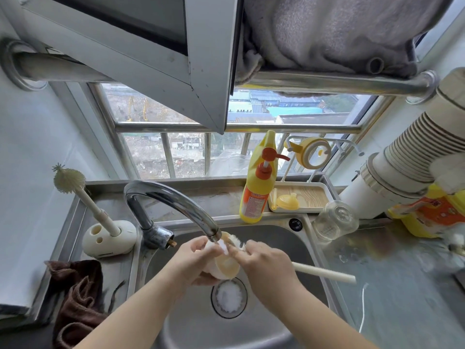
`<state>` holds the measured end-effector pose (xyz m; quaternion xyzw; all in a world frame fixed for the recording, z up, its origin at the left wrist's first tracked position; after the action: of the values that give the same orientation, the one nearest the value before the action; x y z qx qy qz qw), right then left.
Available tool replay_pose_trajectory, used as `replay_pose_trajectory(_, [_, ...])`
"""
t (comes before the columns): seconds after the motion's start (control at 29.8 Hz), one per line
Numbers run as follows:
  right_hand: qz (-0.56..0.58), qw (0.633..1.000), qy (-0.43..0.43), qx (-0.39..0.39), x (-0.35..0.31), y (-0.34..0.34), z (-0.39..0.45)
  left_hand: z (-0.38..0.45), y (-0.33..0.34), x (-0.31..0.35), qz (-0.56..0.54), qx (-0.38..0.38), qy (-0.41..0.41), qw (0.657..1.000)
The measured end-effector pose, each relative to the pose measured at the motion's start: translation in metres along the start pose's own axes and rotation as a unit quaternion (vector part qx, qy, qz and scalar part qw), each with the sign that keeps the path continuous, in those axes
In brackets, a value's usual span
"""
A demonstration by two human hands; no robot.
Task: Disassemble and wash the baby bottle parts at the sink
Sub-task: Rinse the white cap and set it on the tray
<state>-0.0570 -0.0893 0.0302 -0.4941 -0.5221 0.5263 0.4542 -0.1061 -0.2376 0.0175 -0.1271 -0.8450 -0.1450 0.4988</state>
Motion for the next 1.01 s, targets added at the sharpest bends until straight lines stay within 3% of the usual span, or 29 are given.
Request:
replay_pose_trajectory(0.07, [0.049,0.997,0.016,-0.058,-0.006,-0.005,-0.001,0.000,0.000,0.000,-0.007,0.011,0.019,1.000])
replay_pose_trajectory(0.13, [0.269,0.941,0.086,-0.187,-0.007,-0.002,-0.002,-0.001,0.001,0.000,-0.028,0.011,0.041,0.999])
replay_pose_trajectory(0.2, [0.429,0.874,0.122,-0.192,-0.012,0.000,0.000,-0.001,-0.001,-0.001,-0.049,0.010,0.061,0.997])
replay_pose_trajectory(0.24, [0.457,0.861,0.126,-0.186,-0.011,0.002,-0.001,0.000,-0.003,-0.001,-0.057,0.013,0.068,0.996])
replay_pose_trajectory(0.3, [0.425,0.881,0.098,-0.182,-0.005,0.002,-0.001,0.000,-0.004,0.000,-0.055,0.017,0.078,0.995])
replay_pose_trajectory(0.4, [0.120,0.988,0.011,-0.098,0.004,-0.004,0.004,0.001,-0.003,0.001,-0.028,0.021,0.064,0.997])
replay_pose_trajectory(0.44, [0.010,0.999,-0.019,-0.032,0.007,-0.003,0.007,0.002,-0.002,0.001,-0.022,0.019,0.053,0.998])
replay_pose_trajectory(0.47, [-0.031,0.999,-0.019,0.001,0.008,-0.005,0.009,0.003,-0.002,0.001,-0.020,0.018,0.044,0.999])
replay_pose_trajectory(0.54, [-0.032,0.999,-0.004,0.010,0.005,-0.010,0.009,0.005,-0.002,0.004,-0.024,0.011,0.041,0.999])
replay_pose_trajectory(0.6, [0.063,0.996,0.022,-0.058,-0.001,-0.007,0.008,0.004,-0.003,0.005,-0.027,-0.001,0.055,0.998])
replay_pose_trajectory(0.67, [0.242,0.949,0.080,-0.186,-0.005,-0.002,0.005,0.002,-0.005,-0.001,-0.041,-0.009,0.067,0.997])
replay_pose_trajectory(0.74, [0.391,0.887,0.139,-0.202,-0.006,-0.001,0.010,0.000,-0.005,-0.009,-0.054,-0.019,0.065,0.996])
replay_pose_trajectory(0.84, [0.517,0.804,0.202,-0.212,-0.008,-0.002,0.012,-0.002,-0.004,-0.015,-0.041,-0.051,0.059,0.996])
replay_pose_trajectory(1.01, [0.532,0.775,0.223,-0.258,-0.015,0.010,0.000,0.000,-0.011,-0.016,-0.035,-0.133,-0.001,0.991])
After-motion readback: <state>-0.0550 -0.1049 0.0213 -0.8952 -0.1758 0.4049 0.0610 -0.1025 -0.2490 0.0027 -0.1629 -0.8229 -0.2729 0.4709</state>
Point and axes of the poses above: each hand's wrist, its own z-axis towards the middle knuckle, its own y-axis out of the palm, x = y × z, the point moved 2 cm from there along z, towards the middle knuckle, and after that the axes turned 6 degrees about y, right-handed, at the moved point
